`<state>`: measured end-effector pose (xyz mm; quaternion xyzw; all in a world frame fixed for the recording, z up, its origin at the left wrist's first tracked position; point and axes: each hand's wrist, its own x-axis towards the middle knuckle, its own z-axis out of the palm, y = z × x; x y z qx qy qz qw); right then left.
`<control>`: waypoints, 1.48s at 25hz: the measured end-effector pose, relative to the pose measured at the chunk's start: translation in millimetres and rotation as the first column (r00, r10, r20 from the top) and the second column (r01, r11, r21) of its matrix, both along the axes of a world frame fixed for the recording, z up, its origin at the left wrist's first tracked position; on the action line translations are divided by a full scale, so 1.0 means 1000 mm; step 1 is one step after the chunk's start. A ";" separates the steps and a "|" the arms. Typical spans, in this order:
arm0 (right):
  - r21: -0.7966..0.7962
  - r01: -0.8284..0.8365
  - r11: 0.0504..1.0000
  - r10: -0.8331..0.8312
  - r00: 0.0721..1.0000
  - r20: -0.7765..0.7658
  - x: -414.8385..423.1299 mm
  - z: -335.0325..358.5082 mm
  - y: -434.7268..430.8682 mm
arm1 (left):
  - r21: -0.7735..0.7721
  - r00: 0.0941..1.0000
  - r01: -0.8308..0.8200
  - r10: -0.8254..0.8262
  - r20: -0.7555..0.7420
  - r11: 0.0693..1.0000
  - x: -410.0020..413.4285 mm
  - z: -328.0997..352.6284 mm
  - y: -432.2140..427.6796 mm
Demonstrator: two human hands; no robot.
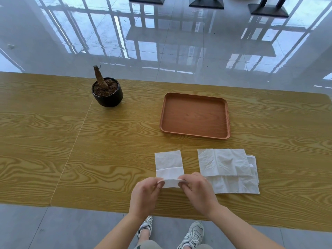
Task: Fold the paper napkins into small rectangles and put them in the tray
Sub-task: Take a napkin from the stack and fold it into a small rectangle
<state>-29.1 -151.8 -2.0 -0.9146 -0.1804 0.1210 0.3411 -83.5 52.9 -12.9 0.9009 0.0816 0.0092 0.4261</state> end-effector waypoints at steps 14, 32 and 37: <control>0.008 0.328 0.945 -0.316 0.915 -0.249 0.026 -0.017 0.009 | -0.105 0.918 -0.363 0.336 -0.211 0.926 0.026 -0.012 -0.007; -0.061 0.360 0.931 -0.364 0.900 -0.239 0.040 -0.021 0.017 | 0.107 0.907 -0.366 0.381 -0.180 0.924 0.035 -0.012 -0.011; -0.099 0.228 0.969 -0.235 0.969 -0.072 0.028 -0.019 0.014 | 0.331 0.997 -0.052 0.065 -0.031 0.942 0.015 -0.019 -0.005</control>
